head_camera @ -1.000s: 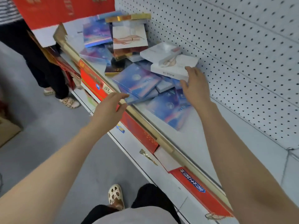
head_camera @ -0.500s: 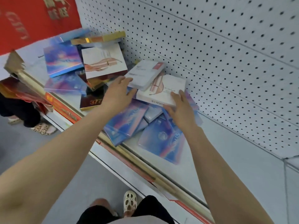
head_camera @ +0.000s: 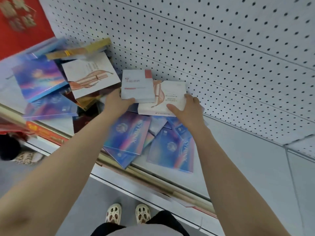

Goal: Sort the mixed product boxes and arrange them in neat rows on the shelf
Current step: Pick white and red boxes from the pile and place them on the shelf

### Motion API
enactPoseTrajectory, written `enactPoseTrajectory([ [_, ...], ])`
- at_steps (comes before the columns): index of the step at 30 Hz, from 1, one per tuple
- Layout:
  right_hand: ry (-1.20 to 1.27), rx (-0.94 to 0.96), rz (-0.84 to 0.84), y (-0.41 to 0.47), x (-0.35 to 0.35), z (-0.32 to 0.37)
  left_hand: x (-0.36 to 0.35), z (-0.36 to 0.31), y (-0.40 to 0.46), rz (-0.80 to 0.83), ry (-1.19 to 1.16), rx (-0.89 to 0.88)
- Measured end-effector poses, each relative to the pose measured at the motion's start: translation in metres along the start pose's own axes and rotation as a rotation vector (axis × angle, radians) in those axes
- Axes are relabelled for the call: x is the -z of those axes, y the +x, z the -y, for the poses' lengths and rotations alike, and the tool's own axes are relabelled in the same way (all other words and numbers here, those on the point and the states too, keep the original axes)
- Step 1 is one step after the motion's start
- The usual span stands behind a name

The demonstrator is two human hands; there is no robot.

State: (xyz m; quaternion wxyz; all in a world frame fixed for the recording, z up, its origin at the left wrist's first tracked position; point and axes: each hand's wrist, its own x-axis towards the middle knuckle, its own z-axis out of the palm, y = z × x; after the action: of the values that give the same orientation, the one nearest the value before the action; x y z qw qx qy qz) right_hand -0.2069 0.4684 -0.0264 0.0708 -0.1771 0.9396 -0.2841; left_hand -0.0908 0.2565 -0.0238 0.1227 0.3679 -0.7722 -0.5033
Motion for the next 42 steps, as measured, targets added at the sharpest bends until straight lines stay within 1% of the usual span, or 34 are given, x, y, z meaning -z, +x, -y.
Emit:
enactPoseTrajectory([
  [3, -0.033, -0.048, -0.037, -0.003, -0.02, 0.008, 0.007, 0.01, -0.007, 0.066, -0.301, 0.117],
  [5, 0.021, -0.033, -0.075, -0.003, -0.02, 0.016, 0.012, 0.012, -0.01, 0.106, -0.453, 0.209],
  [8, 0.15, -0.005, -0.101, 0.0, -0.01, 0.019, 0.021, 0.015, -0.019, 0.184, -0.521, 0.287],
  [11, 0.345, -0.102, -0.092, -0.003, -0.007, 0.021, 0.031, 0.02, -0.026, 0.251, -0.593, 0.314],
  [13, 0.515, -0.202, -0.104, -0.005, -0.003, 0.026, 0.037, 0.022, -0.028, 0.232, -0.672, 0.334],
  [14, 0.602, -0.218, -0.119, -0.006, 0.002, 0.029, 0.04, 0.023, -0.029, 0.212, -0.684, 0.336],
  [16, 0.7, -0.165, -0.172, -0.006, 0.015, 0.034, 0.044, 0.028, -0.031, 0.186, -0.667, 0.303],
  [19, 0.71, 0.01, -0.249, -0.005, 0.035, 0.047, 0.049, 0.037, -0.036, 0.146, -0.691, 0.258],
  [21, 0.682, 0.082, -0.245, -0.003, 0.036, 0.058, 0.053, 0.044, -0.038, 0.098, -0.706, 0.244],
  [23, 0.585, 0.049, -0.156, -0.005, 0.027, 0.066, 0.057, 0.051, -0.041, 0.053, -0.709, 0.231],
  [26, 0.292, -0.039, 0.083, -0.015, 0.0, 0.054, 0.063, 0.058, -0.046, 0.027, -0.711, 0.208],
  [27, 0.198, -0.041, 0.121, -0.02, -0.008, 0.049, 0.064, 0.06, -0.048, 0.022, -0.7, 0.201],
  [29, 0.141, -0.028, 0.08, -0.027, -0.02, 0.043, 0.067, 0.063, -0.051, 0.007, -0.686, 0.189],
  [32, 0.29, -0.013, -0.041, -0.031, -0.019, 0.051, 0.069, 0.065, -0.056, -0.005, -0.721, 0.168],
  [34, 0.5, -0.028, -0.052, -0.031, -0.01, 0.062, 0.072, 0.066, -0.056, -0.022, -0.728, 0.162],
  [36, 0.683, -0.078, -0.027, -0.031, 0.002, 0.07, 0.075, 0.065, -0.057, -0.034, -0.719, 0.148],
  [38, 0.717, -0.098, -0.04, -0.033, 0.013, 0.072, 0.077, 0.062, -0.057, -0.03, -0.726, 0.127],
  [42, 0.819, -0.143, -0.162, -0.045, 0.031, 0.062, 0.077, 0.057, -0.061, 0.025, -0.732, 0.066],
])
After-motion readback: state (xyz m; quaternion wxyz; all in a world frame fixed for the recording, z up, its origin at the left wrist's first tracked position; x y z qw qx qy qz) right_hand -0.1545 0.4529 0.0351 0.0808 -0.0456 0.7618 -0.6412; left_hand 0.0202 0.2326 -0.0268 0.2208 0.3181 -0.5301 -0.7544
